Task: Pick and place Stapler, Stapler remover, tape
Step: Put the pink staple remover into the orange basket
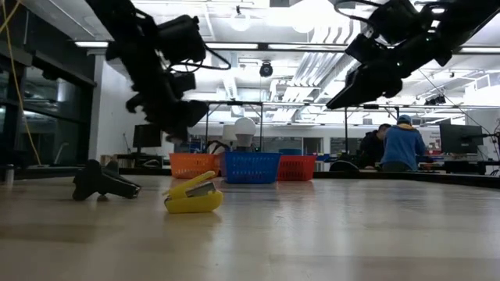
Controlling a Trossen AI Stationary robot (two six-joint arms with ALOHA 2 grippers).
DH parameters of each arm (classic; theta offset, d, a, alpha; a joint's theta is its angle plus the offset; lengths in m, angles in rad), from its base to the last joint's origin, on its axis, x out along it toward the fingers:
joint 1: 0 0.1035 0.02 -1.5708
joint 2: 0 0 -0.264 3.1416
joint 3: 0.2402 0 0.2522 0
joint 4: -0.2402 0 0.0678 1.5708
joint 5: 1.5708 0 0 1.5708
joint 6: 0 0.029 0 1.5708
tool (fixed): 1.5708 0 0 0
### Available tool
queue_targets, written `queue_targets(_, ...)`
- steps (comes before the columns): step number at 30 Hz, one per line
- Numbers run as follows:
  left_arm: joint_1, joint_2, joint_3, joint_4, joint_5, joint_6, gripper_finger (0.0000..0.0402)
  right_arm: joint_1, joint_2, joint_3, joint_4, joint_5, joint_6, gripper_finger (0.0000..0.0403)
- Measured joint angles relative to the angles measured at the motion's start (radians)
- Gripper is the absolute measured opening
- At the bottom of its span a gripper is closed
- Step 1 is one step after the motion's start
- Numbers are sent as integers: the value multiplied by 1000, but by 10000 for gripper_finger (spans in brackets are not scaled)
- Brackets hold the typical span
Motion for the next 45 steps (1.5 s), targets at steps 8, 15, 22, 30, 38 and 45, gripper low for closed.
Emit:
queue_targets(8,236,-10,1,247,230,256,86,-60,0,0,-11,-10,45,208)
queue_targets(15,373,-8,1,270,335,265,86,-66,0,0,-10,-7,96,208)
queue_targets(22,453,33,1,366,444,292,86,-66,6,0,11,31,104,208)
queue_targets(30,513,150,2,486,549,295,86,-66,6,0,50,57,99,208)
queue_targets(38,510,157,7,485,567,274,86,-66,6,0,50,54,94,208)
queue_targets(45,510,157,7,475,568,264,95,-66,6,0,49,28,89,208)
